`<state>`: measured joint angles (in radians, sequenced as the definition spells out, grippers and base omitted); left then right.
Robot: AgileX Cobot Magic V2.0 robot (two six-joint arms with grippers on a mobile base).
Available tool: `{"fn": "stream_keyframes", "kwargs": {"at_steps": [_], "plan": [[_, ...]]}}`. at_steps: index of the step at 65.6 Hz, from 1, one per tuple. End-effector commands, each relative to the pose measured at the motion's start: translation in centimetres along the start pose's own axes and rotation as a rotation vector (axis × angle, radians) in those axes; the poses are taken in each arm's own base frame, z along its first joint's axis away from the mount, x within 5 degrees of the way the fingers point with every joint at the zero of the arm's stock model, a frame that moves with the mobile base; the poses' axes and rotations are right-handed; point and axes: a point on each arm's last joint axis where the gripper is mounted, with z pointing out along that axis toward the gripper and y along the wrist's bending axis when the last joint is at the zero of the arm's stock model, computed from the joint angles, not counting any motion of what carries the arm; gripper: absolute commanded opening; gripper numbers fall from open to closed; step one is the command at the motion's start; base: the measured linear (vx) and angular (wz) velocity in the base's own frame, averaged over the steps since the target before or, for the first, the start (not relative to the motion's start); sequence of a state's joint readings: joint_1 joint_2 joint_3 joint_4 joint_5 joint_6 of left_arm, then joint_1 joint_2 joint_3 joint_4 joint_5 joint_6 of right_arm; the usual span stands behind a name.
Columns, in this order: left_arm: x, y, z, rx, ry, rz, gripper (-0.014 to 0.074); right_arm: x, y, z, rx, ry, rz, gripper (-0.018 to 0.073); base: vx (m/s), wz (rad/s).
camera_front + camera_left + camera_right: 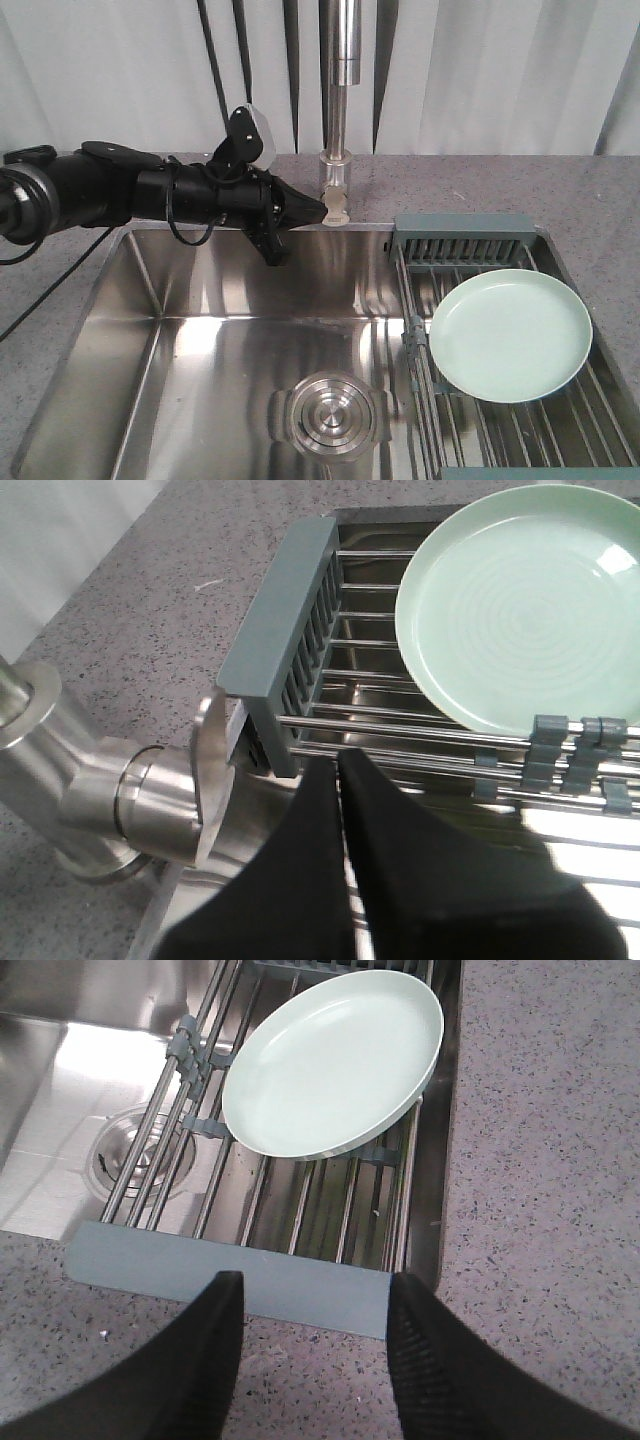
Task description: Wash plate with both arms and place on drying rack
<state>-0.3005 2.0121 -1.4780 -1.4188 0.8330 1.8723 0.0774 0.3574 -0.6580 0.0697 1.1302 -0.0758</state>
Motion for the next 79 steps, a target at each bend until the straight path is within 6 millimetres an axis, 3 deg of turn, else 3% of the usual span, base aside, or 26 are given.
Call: {"fn": "stream_keyframes", "kwargs": {"at_steps": [1,12,32,58,79], "plan": [[-3.5,-0.4,-0.5,0.007,-0.103,0.023,-0.0008,-1.0,-0.1,-0.4,0.010,-0.070,-0.006,0.0329,0.00,0.00],[-3.6,0.2,0.8,-0.014,-0.100,0.037,-0.0008,-1.0,-0.1,-0.4,0.010,-0.069,-0.006,0.0329,0.00,0.00],[-5.4,2.1,0.8,-0.122,-0.112,0.115,-0.0008,-1.0,-0.1,-0.4,0.010,-0.069,-0.006,0.0329,0.00,0.00],[-8.9,2.8,-0.6,-0.188,-0.167,0.158,-0.0008,-1.0,-0.1,-0.4,0.010,-0.069,-0.006,0.0329,0.00,0.00],[-12.3,1.1,-4.3,-0.203,-0.131,0.043,-0.0007,-1.0,-0.1,-0.4,0.011,-0.070,-0.006,0.0329,0.00,0.00]]}}
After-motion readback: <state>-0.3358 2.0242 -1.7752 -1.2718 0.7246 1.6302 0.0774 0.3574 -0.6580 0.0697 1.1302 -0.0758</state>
